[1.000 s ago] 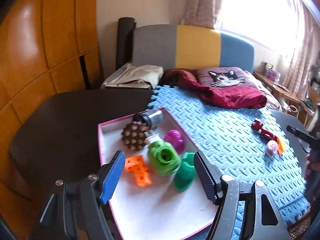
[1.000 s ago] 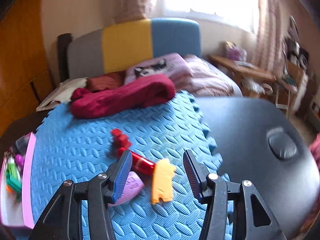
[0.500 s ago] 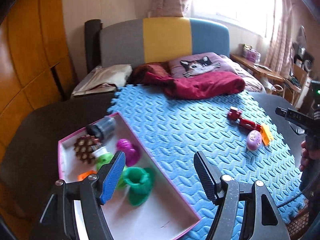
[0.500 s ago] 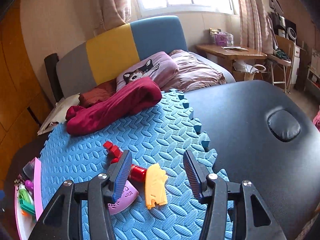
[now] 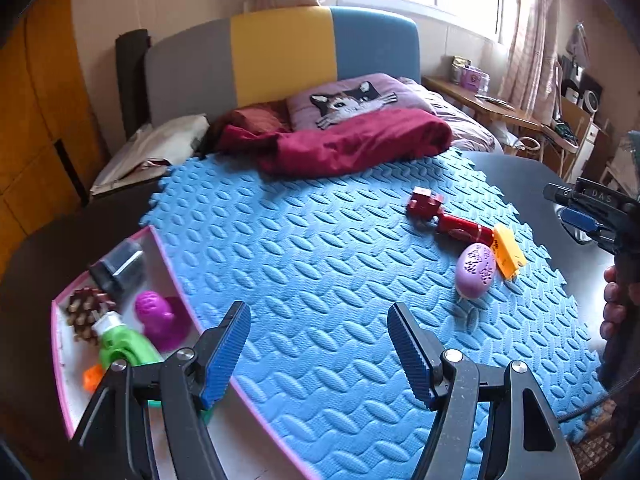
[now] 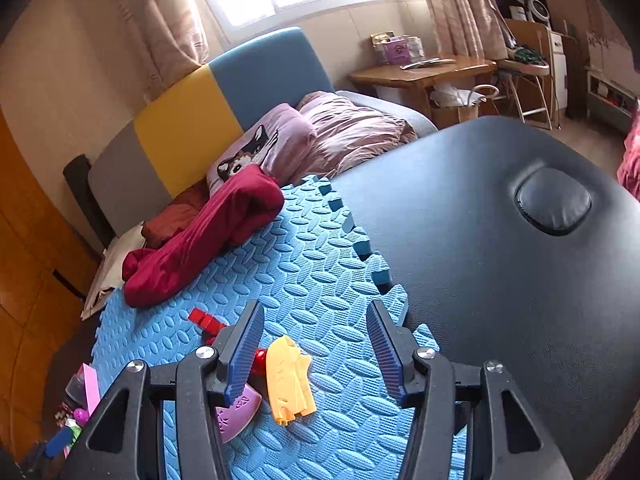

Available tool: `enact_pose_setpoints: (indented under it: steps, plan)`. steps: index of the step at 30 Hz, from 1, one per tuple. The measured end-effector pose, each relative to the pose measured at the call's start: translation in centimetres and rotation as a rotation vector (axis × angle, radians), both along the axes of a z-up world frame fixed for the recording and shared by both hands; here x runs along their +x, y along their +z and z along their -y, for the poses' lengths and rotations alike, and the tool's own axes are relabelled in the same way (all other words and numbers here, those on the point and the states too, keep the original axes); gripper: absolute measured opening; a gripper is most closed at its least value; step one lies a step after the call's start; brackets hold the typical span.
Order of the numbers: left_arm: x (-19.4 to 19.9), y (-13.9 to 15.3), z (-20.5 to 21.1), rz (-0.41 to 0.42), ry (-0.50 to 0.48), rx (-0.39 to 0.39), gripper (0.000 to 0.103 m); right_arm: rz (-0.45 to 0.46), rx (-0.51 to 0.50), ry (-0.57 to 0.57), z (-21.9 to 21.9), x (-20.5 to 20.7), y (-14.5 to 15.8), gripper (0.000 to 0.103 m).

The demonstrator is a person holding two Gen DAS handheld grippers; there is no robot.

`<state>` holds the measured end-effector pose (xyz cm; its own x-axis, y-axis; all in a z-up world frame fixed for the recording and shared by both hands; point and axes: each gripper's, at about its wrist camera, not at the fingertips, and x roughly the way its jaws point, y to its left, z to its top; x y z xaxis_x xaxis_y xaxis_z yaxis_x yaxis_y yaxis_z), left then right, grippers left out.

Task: Organize rigid objects
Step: 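Grasp the purple egg with the left gripper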

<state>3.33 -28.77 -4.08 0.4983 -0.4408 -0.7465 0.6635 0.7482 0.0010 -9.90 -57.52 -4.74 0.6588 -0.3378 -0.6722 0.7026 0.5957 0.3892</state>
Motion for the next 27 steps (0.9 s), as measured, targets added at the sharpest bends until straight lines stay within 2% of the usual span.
enact_pose_setpoints:
  steps: [7,12,19,22,27]
  plan:
    - [-0.5,-0.7,3.5,-0.043,-0.108,-0.015,0.072,0.011,0.028,-0.004,0.3,-0.1,-0.2,0.054]
    - [-1.6,-1.5,7.2,-0.054,-0.227,0.008,0.078,0.013,0.021,0.005,0.0,0.0,-0.1,0.054]
    - [-2.8,-2.2,12.3,-0.021,-0.376,0.051,0.078,0.018,0.032,0.015,0.0,0.1,-0.2,0.054]
    - [-3.1,-2.8,14.2,-0.031,-0.429,0.077,0.078,0.023,0.043,0.012,0.2,0.0,-0.3,0.054]
    - [-2.7,-4.5,16.8,-0.047,-0.464,0.124,0.079,0.026,0.056,0.006,0.4,0.0,-0.5,0.054]
